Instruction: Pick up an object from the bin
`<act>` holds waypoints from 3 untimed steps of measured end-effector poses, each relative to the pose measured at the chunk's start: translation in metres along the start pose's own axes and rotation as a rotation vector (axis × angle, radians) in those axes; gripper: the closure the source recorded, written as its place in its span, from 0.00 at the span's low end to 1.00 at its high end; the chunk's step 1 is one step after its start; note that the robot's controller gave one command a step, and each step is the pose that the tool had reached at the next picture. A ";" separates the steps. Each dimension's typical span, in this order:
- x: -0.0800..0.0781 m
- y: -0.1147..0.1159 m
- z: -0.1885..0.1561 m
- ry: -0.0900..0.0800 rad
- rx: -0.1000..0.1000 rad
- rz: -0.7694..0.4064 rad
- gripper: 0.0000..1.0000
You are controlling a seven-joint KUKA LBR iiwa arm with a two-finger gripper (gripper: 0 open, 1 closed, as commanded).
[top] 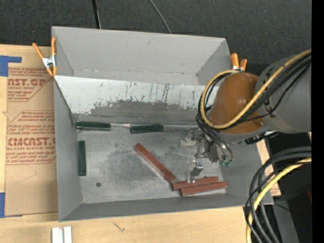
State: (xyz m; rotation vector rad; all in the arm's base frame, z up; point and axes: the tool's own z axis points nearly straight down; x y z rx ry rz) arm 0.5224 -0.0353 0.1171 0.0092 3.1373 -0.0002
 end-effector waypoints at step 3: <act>0.012 -0.004 -0.095 0.002 0.000 0.032 1.00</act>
Offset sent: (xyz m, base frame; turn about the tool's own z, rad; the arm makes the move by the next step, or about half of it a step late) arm 0.0000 0.0000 0.0000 0.0000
